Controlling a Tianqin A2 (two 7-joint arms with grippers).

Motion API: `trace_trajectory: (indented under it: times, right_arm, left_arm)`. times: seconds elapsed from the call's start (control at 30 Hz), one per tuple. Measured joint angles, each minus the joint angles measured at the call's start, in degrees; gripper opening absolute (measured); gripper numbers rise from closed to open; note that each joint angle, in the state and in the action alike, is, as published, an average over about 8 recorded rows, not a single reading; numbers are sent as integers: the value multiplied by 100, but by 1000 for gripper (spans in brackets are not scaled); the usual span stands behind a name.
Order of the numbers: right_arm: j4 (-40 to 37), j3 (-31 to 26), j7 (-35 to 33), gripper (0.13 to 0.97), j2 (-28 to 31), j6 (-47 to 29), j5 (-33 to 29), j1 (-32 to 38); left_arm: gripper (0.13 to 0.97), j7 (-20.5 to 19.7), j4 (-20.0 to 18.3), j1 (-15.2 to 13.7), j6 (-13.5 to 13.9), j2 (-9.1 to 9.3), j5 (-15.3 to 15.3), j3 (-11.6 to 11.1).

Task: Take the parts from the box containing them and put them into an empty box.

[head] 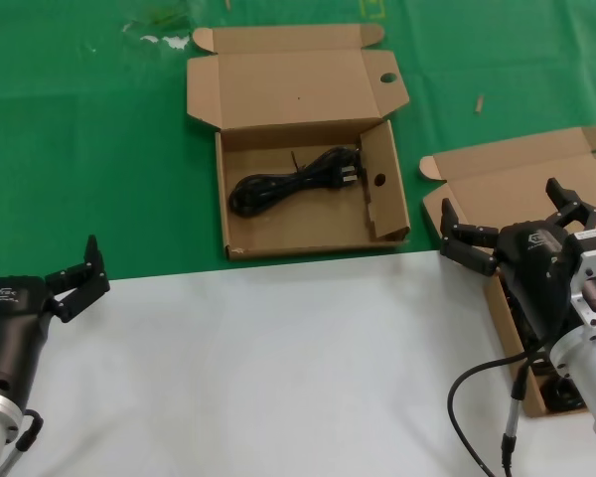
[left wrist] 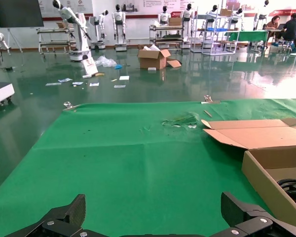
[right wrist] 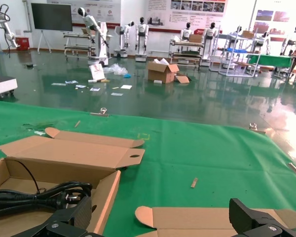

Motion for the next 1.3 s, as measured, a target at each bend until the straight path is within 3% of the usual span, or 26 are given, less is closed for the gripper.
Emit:
trace_trajectory:
  times: [1.3]
  right_arm:
    - [0, 0, 0, 966, 0, 0, 0, 0]
  left_arm:
    - [966, -3, 0, 0, 0, 0, 0, 0]
